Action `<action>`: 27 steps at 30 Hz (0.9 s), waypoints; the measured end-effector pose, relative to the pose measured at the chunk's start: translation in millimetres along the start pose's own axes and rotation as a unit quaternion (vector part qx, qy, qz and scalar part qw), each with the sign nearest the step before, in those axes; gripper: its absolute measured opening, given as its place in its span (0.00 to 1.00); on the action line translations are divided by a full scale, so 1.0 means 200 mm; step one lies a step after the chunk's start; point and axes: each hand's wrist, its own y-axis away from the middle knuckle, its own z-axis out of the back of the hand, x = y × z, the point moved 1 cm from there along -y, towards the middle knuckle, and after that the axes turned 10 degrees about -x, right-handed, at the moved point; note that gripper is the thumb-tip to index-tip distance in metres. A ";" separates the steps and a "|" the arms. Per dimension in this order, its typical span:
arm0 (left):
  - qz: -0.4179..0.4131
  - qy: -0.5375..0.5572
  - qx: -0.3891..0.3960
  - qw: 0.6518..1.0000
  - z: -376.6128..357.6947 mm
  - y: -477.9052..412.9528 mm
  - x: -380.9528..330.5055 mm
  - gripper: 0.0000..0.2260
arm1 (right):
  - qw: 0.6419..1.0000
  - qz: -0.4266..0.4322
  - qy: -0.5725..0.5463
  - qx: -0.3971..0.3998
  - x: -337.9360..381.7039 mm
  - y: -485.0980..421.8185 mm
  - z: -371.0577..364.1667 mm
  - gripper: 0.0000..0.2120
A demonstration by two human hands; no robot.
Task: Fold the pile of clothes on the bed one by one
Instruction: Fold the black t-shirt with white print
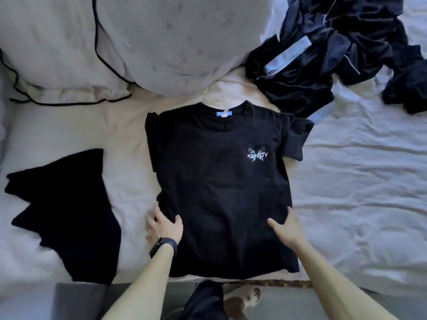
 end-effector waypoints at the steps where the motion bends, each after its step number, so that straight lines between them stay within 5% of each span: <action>1: 0.046 0.015 0.004 0.999 -0.03 0.05 0.10 0.35 | 1.000 -0.015 0.000 -0.003 -0.11 0.05 -0.04 0.42; 7: 0.078 0.086 0.068 0.991 -0.07 0.21 0.49 0.34 | 0.996 -0.077 -0.030 -0.033 -0.55 0.18 -0.21 0.31; 10: 0.068 0.107 0.090 0.988 -0.06 0.22 0.60 0.25 | 0.984 -0.114 -0.131 -0.028 -0.63 0.21 -0.20 0.23; 14: 0.058 0.126 0.129 0.982 -0.04 0.21 0.73 0.26 | 0.965 -0.084 -0.250 -0.003 -0.71 0.28 -0.17 0.14; 16: 0.021 0.112 0.149 0.982 -0.02 0.27 0.78 0.17 | 0.953 -0.061 -0.295 -0.025 -0.77 0.33 -0.15 0.11; 21: -0.036 0.133 0.054 0.989 0.03 0.36 0.97 0.12 | 0.949 -0.017 -0.287 -0.127 -1.03 0.41 -0.13 0.15; 27: -0.025 0.135 0.000 0.991 0.02 0.43 1.14 0.10 | 0.932 -0.026 -0.343 -0.112 -1.21 0.47 -0.23 0.10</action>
